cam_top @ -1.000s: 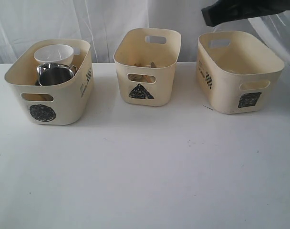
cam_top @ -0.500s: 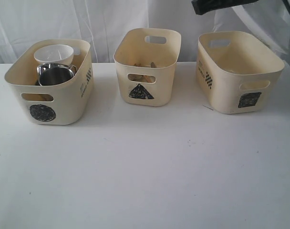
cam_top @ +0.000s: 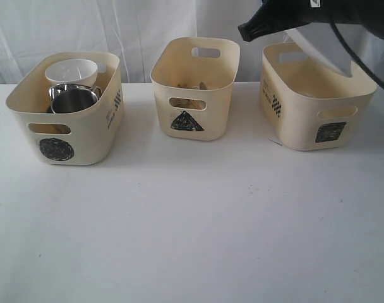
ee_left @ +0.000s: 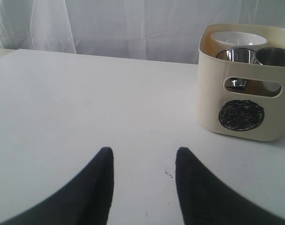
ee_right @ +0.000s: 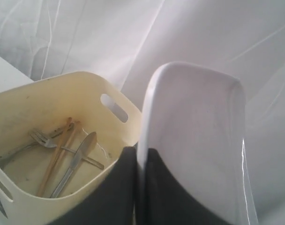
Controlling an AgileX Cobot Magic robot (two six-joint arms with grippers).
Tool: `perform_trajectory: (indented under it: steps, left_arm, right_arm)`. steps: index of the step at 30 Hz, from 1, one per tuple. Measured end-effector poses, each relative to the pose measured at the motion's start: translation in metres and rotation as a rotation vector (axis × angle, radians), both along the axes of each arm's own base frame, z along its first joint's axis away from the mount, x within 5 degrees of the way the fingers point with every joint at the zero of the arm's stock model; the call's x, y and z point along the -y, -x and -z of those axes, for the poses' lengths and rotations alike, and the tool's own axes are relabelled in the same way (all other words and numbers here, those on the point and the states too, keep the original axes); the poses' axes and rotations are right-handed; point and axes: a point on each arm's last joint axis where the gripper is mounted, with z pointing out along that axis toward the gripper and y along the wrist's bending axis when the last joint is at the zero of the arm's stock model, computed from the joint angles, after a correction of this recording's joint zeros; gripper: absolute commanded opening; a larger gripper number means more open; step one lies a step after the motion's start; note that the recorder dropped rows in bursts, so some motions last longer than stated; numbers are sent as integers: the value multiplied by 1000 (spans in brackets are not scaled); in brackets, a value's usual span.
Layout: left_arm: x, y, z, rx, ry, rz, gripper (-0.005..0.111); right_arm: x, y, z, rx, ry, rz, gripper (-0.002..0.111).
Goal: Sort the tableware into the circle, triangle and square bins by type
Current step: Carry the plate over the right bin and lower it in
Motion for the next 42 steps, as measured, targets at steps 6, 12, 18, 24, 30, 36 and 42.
perform_trajectory:
  steps: [6, 12, 18, 24, 30, 36, 42]
  left_arm:
    - [0, 0, 0, 0, 0, 0, 47]
    - [0, 0, 0, 0, 0, 0, 47]
    - [0, 0, 0, 0, 0, 0, 47]
    - [0, 0, 0, 0, 0, 0, 47]
    - [0, 0, 0, 0, 0, 0, 47]
    - [0, 0, 0, 0, 0, 0, 47]
    - [0, 0, 0, 0, 0, 0, 47]
  right_arm:
    - [5, -12, 10, 16, -20, -10, 0]
    - [20, -26, 23, 34, -35, 1, 0]
    - [23, -36, 33, 49, -43, -13, 0]
    - [20, -54, 41, 59, -50, -29, 0]
    - [19, -75, 53, 49, -48, -28, 0]
    - [24, -92, 67, 34, -46, -13, 0]
    - [27, -98, 83, 0, -41, -5, 0]
